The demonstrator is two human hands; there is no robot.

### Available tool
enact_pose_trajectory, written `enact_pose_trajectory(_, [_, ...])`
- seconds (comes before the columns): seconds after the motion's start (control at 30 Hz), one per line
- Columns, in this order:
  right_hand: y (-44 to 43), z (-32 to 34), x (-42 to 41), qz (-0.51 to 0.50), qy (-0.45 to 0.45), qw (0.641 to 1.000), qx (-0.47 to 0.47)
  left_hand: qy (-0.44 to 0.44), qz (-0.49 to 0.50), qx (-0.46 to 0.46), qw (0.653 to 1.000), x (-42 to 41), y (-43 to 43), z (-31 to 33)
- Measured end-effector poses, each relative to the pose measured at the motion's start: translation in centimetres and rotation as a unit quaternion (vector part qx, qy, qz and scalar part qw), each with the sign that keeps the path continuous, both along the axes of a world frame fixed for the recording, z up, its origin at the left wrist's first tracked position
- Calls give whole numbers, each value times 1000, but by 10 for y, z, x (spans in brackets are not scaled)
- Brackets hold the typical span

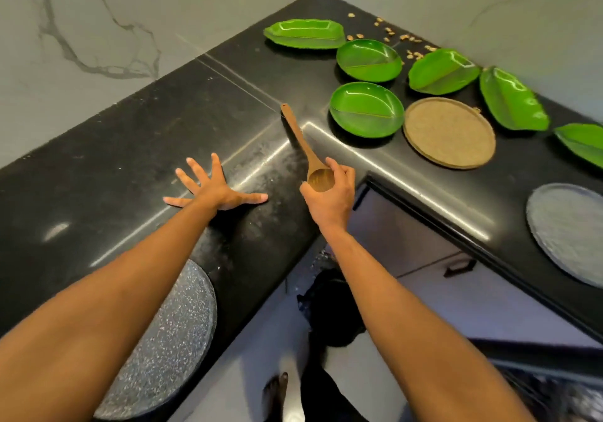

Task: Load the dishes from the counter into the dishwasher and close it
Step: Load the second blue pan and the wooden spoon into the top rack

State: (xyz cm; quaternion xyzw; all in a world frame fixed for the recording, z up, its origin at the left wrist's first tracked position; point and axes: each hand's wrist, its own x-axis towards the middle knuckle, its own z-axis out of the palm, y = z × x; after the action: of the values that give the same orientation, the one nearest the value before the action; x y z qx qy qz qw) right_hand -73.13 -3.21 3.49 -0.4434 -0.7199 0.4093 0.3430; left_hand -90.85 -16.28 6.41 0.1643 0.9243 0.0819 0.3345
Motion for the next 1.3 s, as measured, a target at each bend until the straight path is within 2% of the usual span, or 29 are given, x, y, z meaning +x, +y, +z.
enact_pose_trajectory(0.07, [-10, 4, 28, -8, 4, 1000, 19, 31, 10, 32, 999, 4, -4, -6])
enact_pose_trajectory(0.13, [-20, 13, 59, -16, 13, 999, 37, 97, 34, 87, 991, 19, -10, -17])
enact_pose_trajectory(0.2, [-27, 27, 91, -22, 27, 998, 60, 181, 44, 185, 965, 45, -14, -31])
enact_pose_trajectory(0.27, [-33, 41, 124, -25, 35, 995, 86, 251, -4, 286, 925, 78, -18, -44])
enact_pose_trajectory(0.37, [-40, 56, 177, -22, 24, 993, 117, 230, -82, 426, 871, 122, -23, -54])
enact_pose_trajectory(0.47, [-48, 65, 245, -43, 4, 990, 134, 173, -118, 494, 844, 176, -19, -57])
enact_pose_trajectory(0.53, [-58, 66, 300, -62, -9, 988, 143, 146, -145, 504, 839, 221, -15, -61])
enact_pose_trajectory(0.67, [-85, 56, 428, -112, -39, 977, 178, 40, -185, 472, 861, 327, -19, -77])
enact_pose_trajectory(0.83, [-137, 27, 599, -184, -95, 971, 121, -23, -289, 428, 856, 478, -30, -83])
enact_pose_trajectory(0.97, [-171, 0, 722, -259, -118, 956, 75, -74, -327, 411, 848, 598, -29, -90])
enact_pose_trajectory(1.13, [-195, -20, 841, -342, -118, 931, 46, -111, -374, 428, 815, 732, -9, -75])
enact_pose_trajectory(1.3, [-202, -36, 913, -437, -107, 893, 6, -101, -502, 438, 739, 821, 41, -49])
